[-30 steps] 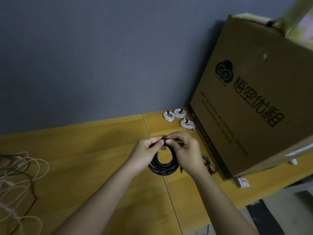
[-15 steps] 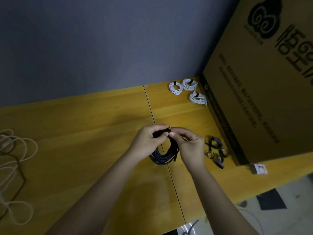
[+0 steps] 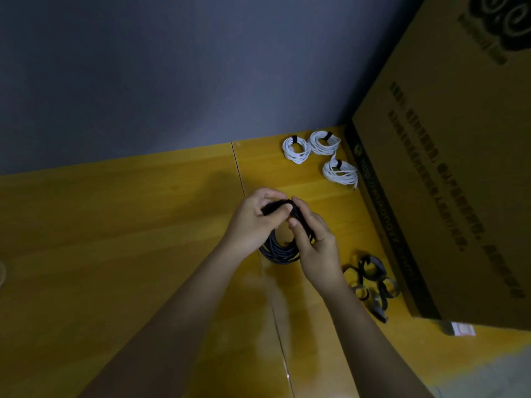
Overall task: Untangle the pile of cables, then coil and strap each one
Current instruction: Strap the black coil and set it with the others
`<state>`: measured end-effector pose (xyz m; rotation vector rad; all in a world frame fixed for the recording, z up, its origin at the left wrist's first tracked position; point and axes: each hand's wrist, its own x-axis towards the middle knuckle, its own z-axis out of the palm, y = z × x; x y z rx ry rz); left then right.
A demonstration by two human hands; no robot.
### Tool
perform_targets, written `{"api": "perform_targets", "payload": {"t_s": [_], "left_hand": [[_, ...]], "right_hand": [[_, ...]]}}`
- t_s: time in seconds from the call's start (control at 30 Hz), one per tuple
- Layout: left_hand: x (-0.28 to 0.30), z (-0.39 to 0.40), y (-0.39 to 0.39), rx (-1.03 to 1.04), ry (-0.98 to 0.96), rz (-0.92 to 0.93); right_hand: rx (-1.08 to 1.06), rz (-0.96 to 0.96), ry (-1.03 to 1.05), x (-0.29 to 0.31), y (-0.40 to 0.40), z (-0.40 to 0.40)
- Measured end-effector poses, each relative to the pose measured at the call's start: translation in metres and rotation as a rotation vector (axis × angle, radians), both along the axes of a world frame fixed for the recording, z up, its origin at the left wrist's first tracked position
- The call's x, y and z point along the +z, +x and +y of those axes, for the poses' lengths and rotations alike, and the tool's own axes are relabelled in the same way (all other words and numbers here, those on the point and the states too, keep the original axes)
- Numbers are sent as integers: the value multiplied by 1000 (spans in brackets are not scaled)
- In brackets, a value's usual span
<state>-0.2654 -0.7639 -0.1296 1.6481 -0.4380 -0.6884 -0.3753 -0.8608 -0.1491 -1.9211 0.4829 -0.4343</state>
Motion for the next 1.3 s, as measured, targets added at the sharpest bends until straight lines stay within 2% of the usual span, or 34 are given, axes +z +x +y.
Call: {"api": "perform_targets", "payload": {"t_s": [0.13,0.3,0.47,0.57,0.63,0.77,0.83,1.03,1.2,1.3], "left_hand": [[-13,-31,13,-13,21,-2],[-27,-58,31,-42,114,-39],[-44,-71,44,-45,240,-21],[-55,-71,46,13,385,-207],[-62,-71,45,70,489,-286],[-71,-82,38,84,565,-198],[-74,-89,36,90,532,-144],[-80,-94,34,169,413,-83],[-83,-106,41,195,402,-161],[-81,-112,54,160,414,-198]], "right_hand": [[-131,-7,42,-8,19,-26],[-86,4,78,-18,40,-51],[-126,82,-29,-41,68,-83],[-213,183,-18,-57,87,-98],[-228,287,-136,-68,93,-104],[-234,360,-516,-75,93,-110],[-225,399,-580,-74,94,-111],[-102,402,-607,-64,95,-121],[-50,457,-326,-60,93,-140],[-16,492,-264,-56,90,-147]]}}
